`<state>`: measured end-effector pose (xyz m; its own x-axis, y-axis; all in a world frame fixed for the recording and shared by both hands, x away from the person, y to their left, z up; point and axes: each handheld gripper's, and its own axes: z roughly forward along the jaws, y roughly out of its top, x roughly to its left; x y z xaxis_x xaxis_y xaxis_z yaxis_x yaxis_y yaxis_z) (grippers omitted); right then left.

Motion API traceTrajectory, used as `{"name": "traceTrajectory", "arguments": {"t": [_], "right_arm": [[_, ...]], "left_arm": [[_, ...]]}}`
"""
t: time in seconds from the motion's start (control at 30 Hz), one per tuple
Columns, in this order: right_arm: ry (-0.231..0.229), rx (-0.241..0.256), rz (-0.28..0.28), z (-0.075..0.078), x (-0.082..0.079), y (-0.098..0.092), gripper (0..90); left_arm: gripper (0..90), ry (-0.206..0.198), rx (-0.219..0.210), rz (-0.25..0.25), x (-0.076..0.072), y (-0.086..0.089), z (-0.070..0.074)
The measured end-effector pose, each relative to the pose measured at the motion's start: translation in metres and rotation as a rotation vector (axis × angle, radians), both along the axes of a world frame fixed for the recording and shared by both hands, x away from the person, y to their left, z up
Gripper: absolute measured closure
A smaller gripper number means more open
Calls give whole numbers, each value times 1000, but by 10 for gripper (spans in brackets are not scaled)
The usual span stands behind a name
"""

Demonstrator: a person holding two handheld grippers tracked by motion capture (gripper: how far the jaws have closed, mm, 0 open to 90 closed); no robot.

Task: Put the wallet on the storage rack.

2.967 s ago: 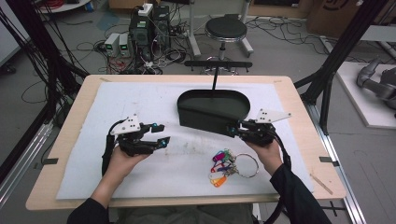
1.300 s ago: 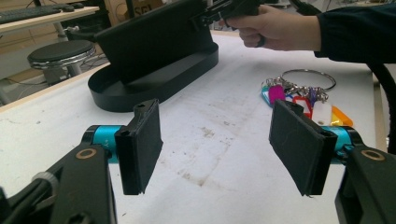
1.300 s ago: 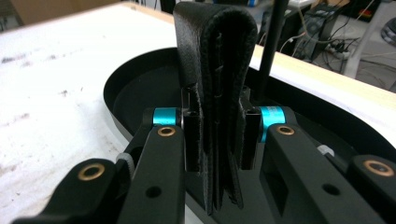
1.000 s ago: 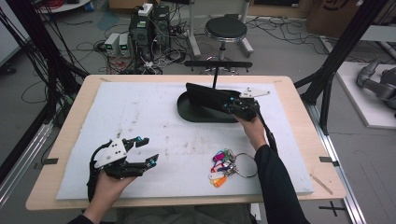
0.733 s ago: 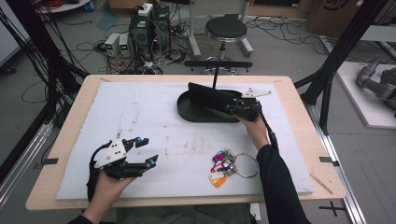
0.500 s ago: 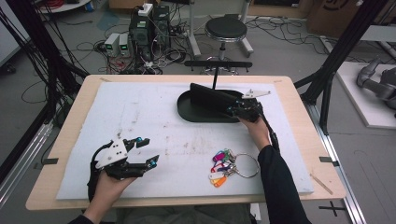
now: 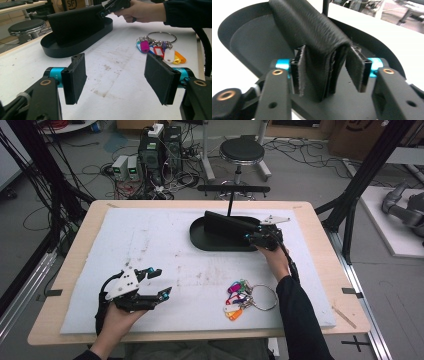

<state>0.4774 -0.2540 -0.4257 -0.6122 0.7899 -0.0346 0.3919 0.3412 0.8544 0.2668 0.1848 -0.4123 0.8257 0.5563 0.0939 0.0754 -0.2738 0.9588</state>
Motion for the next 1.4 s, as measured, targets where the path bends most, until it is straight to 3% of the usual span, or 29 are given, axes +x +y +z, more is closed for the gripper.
{"name": "traceTrajectory", "arguments": {"t": [0.23,0.6,0.83,1.07,1.2,1.4], "right_arm": [[-20,19,-57,7,-4,-10,411],[-54,49,-28,31,-27,-31,365],[-70,121,-17,41,-55,-52,363],[-71,202,-20,41,-86,-78,373],[-74,240,-27,39,-104,-88,333],[-113,244,-48,32,-125,-94,311]], "left_arm": [[338,3,-1,-2,1,-1,0],[339,10,20,22,10,-3,-1],[341,34,31,70,26,2,-5],[340,32,37,106,35,11,-7],[340,22,51,121,37,16,-8],[340,9,55,142,37,20,-7]]}}
